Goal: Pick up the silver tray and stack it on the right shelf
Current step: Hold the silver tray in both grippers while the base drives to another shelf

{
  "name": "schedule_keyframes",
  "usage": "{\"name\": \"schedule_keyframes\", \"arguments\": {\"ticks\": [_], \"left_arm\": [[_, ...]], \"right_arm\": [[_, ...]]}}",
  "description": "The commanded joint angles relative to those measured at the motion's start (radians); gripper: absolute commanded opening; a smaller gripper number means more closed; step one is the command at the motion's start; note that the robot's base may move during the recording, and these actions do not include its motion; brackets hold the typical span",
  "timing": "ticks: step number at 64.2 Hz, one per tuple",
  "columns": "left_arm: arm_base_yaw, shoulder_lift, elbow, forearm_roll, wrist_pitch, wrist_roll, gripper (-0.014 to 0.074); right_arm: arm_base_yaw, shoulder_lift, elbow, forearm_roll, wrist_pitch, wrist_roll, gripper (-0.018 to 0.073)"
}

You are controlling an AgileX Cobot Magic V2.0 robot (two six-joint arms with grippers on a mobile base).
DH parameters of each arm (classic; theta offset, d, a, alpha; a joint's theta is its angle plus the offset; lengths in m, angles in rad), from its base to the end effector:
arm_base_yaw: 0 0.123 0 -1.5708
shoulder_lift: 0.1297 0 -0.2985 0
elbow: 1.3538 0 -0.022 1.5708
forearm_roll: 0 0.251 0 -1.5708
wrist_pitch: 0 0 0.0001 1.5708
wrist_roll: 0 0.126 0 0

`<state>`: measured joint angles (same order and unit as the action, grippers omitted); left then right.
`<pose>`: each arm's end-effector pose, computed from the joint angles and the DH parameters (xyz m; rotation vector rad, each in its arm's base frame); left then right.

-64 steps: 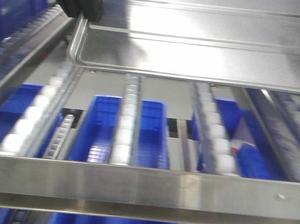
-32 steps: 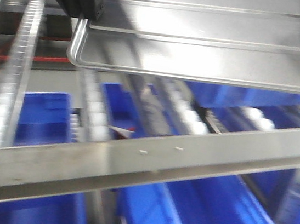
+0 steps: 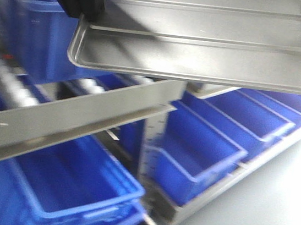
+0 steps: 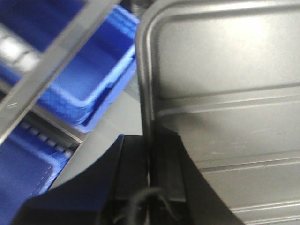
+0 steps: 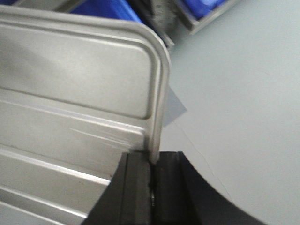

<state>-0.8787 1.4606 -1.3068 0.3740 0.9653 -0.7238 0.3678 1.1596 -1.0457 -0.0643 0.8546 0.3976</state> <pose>0.2351 -0.2244 0.3257 0.3553 2.4839 -0.1739 0.2342 0.0837 0.3280 0.0062 2.4670 0.2580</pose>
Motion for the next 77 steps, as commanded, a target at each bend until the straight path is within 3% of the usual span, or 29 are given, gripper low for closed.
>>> {"name": "schedule_keyframes", "arguments": {"ticks": [1, 77], "left_arm": [[-0.006, -0.04, -0.025, 0.067, 0.057, 0.03, -0.0092], [-0.006, -0.04, -0.025, 0.067, 0.057, 0.03, -0.0092]], "right_arm": [[-0.005, -0.03, -0.029, -0.072, -0.05, -0.006, 0.0057], [-0.005, -0.03, -0.029, -0.072, -0.05, -0.006, 0.0057]]}}
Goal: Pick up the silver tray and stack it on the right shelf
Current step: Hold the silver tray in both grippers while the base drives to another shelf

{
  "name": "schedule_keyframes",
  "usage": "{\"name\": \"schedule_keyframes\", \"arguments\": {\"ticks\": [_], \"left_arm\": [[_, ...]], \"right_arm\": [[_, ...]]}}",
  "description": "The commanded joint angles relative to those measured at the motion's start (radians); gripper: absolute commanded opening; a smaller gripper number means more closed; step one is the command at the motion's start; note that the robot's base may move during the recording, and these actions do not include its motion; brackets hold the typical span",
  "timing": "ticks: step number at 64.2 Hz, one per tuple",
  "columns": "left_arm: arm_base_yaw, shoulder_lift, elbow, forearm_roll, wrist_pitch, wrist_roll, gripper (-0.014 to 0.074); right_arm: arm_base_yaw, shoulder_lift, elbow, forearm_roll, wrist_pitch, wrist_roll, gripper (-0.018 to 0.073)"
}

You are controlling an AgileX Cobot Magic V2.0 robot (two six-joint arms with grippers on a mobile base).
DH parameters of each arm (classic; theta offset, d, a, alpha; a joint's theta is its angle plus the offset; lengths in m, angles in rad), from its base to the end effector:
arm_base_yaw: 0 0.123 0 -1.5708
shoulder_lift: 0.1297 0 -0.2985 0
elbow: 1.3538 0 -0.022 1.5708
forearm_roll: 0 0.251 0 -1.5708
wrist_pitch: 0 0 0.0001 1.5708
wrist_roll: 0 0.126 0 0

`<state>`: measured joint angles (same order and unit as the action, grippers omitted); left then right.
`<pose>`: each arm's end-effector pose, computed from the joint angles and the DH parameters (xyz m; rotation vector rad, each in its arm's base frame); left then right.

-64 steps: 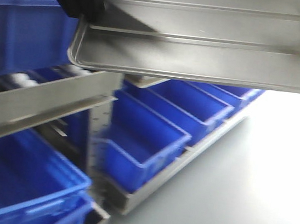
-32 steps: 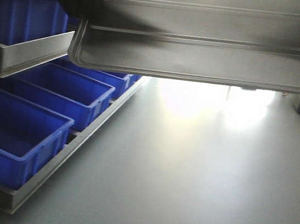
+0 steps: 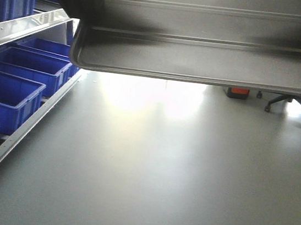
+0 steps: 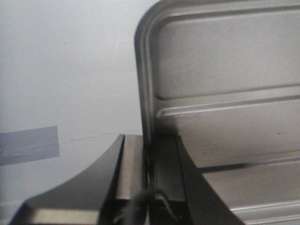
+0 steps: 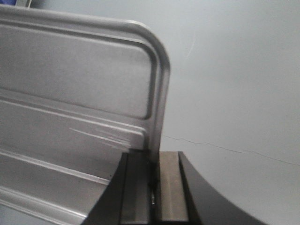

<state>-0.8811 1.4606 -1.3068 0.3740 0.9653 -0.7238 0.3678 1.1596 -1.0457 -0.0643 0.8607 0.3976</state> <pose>0.2346 -0.2249 0.3257 0.3583 2.4836 -0.1749 0.2337 0.0835 0.3275 0.0065 2.4729 0.2554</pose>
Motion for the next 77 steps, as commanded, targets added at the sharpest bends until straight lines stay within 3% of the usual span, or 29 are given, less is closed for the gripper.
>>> {"name": "schedule_keyframes", "arguments": {"ticks": [1, 77], "left_arm": [[-0.004, -0.04, -0.025, 0.067, 0.057, 0.03, -0.0092], [-0.004, -0.04, -0.025, 0.067, 0.057, 0.03, -0.0092]], "right_arm": [[-0.005, -0.03, -0.029, -0.072, -0.056, -0.006, 0.0057], [-0.005, -0.03, -0.029, -0.072, -0.056, -0.006, 0.0057]]}}
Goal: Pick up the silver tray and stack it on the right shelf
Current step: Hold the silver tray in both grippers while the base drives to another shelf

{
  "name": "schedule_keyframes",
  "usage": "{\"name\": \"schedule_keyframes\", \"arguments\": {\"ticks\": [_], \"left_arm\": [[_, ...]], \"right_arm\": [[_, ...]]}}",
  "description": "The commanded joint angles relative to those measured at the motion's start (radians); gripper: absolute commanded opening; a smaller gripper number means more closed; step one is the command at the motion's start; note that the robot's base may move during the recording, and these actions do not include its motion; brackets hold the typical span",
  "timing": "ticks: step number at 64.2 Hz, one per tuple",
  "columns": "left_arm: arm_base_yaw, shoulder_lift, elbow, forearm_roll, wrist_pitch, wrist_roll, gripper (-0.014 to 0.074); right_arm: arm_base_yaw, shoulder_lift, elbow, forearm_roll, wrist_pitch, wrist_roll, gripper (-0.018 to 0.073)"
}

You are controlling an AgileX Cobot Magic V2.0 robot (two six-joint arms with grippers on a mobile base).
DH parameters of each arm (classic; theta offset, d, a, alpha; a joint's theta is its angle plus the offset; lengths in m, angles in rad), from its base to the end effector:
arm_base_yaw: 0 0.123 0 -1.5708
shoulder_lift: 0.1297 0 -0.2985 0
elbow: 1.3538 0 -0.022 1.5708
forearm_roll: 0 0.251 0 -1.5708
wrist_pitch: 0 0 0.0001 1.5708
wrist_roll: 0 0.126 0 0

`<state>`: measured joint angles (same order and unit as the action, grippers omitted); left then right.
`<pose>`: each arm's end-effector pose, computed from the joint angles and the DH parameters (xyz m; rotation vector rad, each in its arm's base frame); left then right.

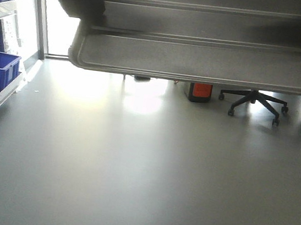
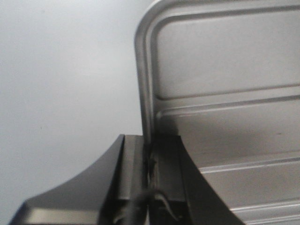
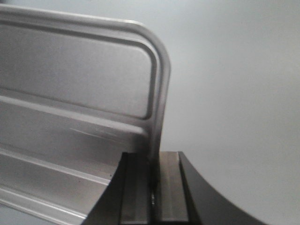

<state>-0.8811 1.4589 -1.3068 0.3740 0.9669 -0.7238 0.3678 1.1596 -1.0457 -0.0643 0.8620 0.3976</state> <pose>0.2343 -0.2245 0.3261 0.3575 2.4835 -0.1748 0.2336 0.0834 0.3274 0.0065 2.4742 0.2548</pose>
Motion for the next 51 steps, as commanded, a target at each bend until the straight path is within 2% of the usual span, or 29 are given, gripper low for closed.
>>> {"name": "schedule_keyframes", "arguments": {"ticks": [1, 51], "left_arm": [[-0.004, -0.038, -0.025, 0.067, 0.055, 0.03, -0.0092], [-0.002, -0.038, -0.025, 0.07, 0.055, 0.03, -0.0092]], "right_arm": [[-0.005, -0.03, -0.029, -0.072, -0.057, -0.006, 0.0057], [-0.005, -0.029, -0.029, -0.072, -0.057, -0.006, 0.0057]]}}
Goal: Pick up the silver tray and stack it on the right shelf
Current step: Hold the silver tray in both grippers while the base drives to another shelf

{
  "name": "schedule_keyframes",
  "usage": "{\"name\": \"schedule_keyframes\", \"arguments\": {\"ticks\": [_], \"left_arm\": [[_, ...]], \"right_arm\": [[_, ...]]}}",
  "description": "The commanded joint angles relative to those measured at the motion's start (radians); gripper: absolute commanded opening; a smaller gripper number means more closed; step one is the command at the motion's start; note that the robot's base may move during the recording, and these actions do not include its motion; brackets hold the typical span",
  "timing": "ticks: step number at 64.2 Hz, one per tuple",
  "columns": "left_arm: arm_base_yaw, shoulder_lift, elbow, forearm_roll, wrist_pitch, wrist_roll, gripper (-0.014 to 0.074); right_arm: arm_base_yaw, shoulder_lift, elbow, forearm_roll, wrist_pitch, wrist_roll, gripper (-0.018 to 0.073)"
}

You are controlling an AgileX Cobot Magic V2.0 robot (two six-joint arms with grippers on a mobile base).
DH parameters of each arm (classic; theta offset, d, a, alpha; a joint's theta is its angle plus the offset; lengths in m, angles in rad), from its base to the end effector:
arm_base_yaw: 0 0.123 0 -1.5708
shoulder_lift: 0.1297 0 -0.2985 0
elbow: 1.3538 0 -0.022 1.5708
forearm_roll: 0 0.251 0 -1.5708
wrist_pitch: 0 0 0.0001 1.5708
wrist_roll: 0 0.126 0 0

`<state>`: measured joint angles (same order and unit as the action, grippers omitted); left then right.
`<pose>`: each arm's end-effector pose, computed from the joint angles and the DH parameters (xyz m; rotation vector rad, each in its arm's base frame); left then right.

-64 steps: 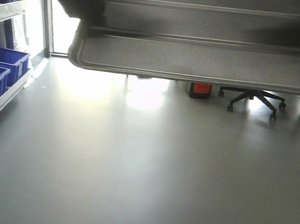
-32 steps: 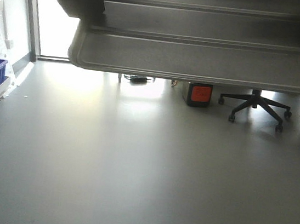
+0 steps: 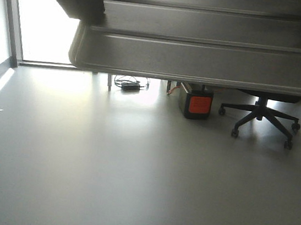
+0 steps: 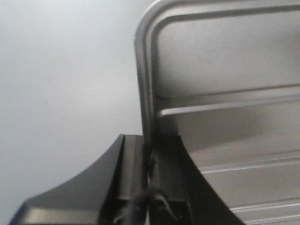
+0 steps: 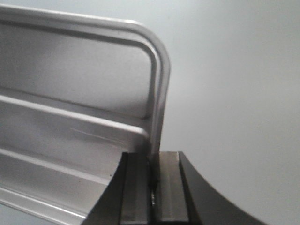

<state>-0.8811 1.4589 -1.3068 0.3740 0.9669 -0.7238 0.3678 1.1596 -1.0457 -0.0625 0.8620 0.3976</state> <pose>0.2343 -0.2245 0.3261 0.3575 2.4835 -0.1748 0.2335 0.0836 0.3274 0.0074 2.4746 0.2569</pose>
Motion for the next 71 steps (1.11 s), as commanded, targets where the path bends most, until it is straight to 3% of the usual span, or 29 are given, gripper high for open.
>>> {"name": "schedule_keyframes", "arguments": {"ticks": [1, 71], "left_arm": [[-0.002, -0.038, -0.025, 0.07, 0.055, 0.03, -0.0092], [0.0, -0.02, -0.025, 0.059, 0.053, 0.03, -0.0092]], "right_arm": [[-0.005, -0.029, -0.029, -0.074, -0.057, -0.006, 0.0057], [-0.005, -0.029, -0.029, -0.073, -0.058, -0.006, 0.0057]]}}
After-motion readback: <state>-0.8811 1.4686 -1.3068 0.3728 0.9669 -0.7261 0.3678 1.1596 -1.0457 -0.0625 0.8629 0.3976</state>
